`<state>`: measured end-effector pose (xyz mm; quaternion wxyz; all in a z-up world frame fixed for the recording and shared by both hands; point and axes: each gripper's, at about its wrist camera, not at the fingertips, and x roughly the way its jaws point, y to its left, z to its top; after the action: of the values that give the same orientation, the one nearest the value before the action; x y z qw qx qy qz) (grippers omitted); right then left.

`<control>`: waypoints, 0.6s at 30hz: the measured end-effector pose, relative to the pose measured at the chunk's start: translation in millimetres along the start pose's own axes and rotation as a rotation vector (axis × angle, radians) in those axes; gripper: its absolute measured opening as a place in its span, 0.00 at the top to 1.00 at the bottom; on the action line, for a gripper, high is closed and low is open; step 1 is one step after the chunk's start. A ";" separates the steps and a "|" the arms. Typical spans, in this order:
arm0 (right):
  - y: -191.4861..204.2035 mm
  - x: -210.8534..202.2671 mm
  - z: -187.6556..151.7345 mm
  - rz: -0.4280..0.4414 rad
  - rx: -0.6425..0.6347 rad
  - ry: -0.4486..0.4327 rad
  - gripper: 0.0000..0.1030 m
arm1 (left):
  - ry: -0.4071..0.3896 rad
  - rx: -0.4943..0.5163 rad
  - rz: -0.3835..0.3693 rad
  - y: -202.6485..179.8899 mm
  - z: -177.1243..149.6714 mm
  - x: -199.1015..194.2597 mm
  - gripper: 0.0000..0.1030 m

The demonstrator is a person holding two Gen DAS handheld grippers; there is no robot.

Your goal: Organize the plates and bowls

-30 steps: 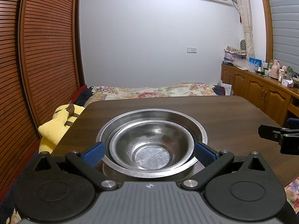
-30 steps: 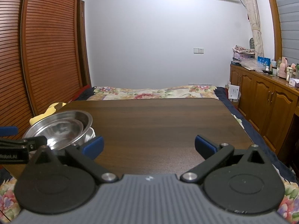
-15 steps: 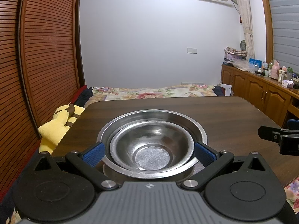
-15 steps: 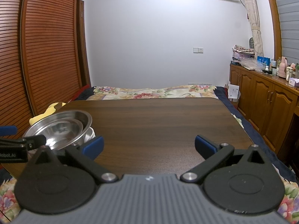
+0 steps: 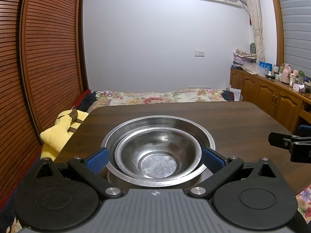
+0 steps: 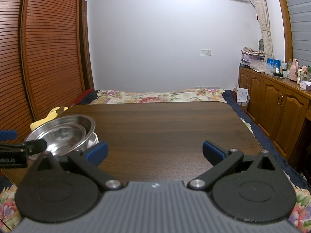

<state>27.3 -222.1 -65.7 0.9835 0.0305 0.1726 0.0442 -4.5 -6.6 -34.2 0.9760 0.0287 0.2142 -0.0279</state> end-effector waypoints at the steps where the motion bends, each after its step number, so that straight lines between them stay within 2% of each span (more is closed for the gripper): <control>1: -0.3 0.1 0.2 0.000 -0.001 0.000 0.00 | 0.000 0.000 0.000 0.0 0.0 0.0 0.00; 18: -1.2 -1.3 -0.7 -0.002 0.002 0.000 0.00 | -0.001 0.000 -0.001 -0.1 0.3 0.4 0.00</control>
<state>25.9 -223.4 -66.0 0.9835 0.0312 0.1727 0.0430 -4.0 -6.8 -34.0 0.9761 0.0285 0.2137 -0.0284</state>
